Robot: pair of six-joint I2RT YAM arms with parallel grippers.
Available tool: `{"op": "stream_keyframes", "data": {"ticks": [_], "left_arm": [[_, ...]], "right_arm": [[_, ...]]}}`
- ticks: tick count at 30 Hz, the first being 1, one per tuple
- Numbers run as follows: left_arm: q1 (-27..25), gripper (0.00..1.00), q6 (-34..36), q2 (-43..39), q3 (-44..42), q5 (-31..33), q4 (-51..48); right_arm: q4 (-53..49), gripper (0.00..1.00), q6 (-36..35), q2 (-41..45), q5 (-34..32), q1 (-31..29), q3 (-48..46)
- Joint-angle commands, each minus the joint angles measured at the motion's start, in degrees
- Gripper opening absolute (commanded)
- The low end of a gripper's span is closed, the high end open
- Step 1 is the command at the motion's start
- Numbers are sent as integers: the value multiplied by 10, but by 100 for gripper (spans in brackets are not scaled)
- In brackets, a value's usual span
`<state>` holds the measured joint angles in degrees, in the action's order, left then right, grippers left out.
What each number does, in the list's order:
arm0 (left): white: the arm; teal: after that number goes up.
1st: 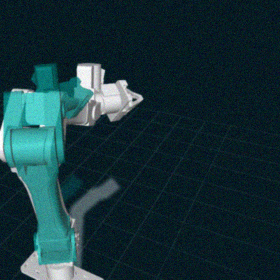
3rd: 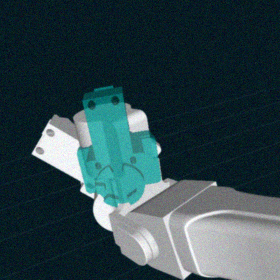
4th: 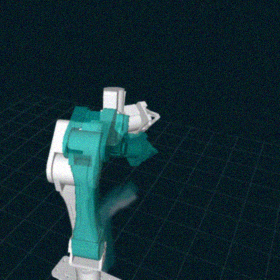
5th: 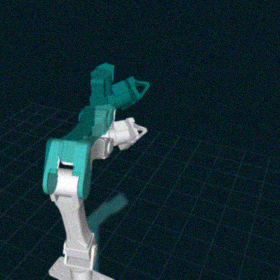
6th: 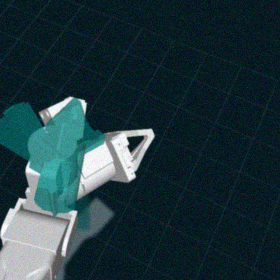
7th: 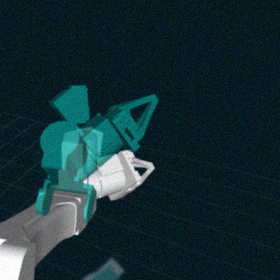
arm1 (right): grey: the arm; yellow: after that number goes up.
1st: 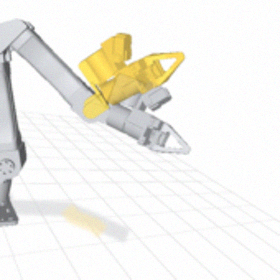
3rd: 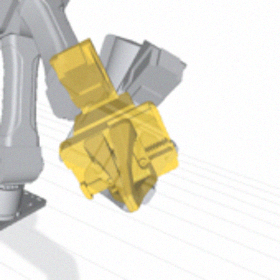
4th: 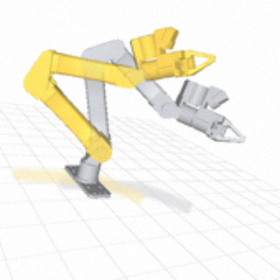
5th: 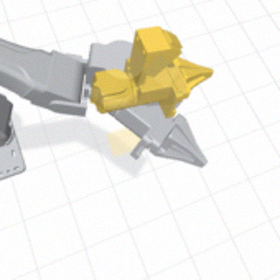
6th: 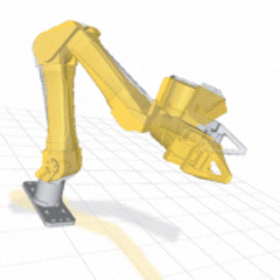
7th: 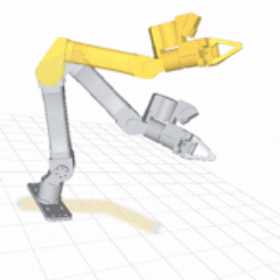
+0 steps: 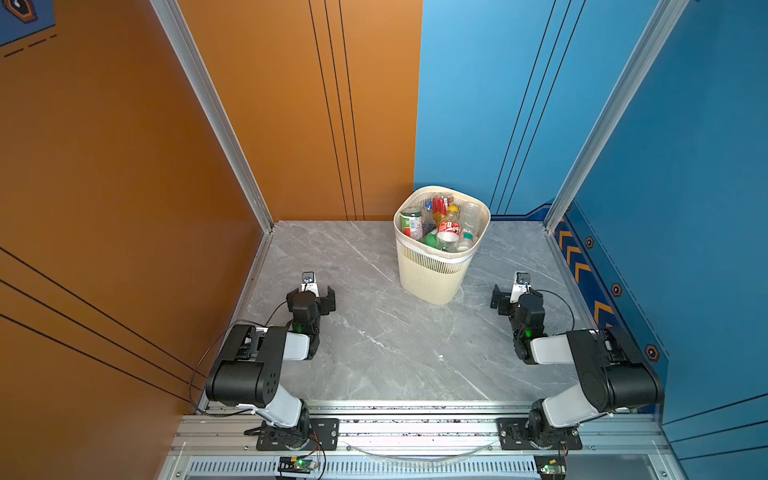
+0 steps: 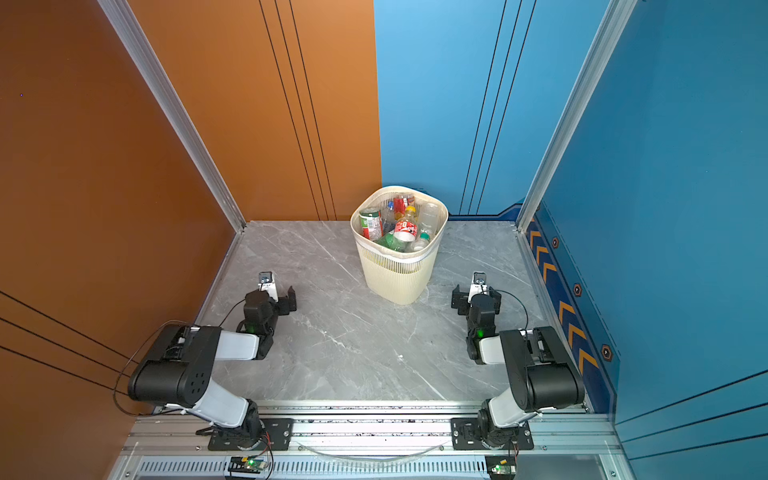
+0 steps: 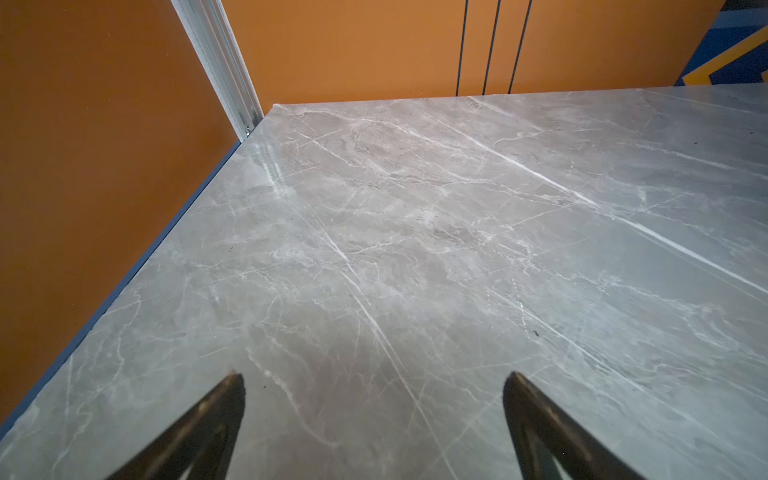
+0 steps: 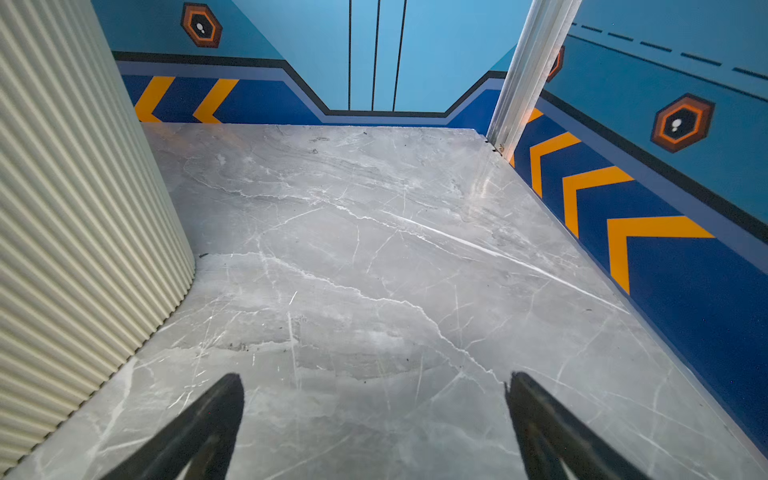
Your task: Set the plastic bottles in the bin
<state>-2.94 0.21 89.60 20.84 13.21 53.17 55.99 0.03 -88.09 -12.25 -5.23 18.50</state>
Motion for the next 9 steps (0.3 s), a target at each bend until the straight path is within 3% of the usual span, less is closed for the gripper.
{"op": "stream_keyframes", "data": {"ticks": [1,9], "left_arm": [[6,98,-2,-1,9,-15,-6],[9,98,-9,-3,5,-15,0]], "right_arm": [[-40,100,18,4,-10,8,20],[-33,100,15,7,27,17,15]]}}
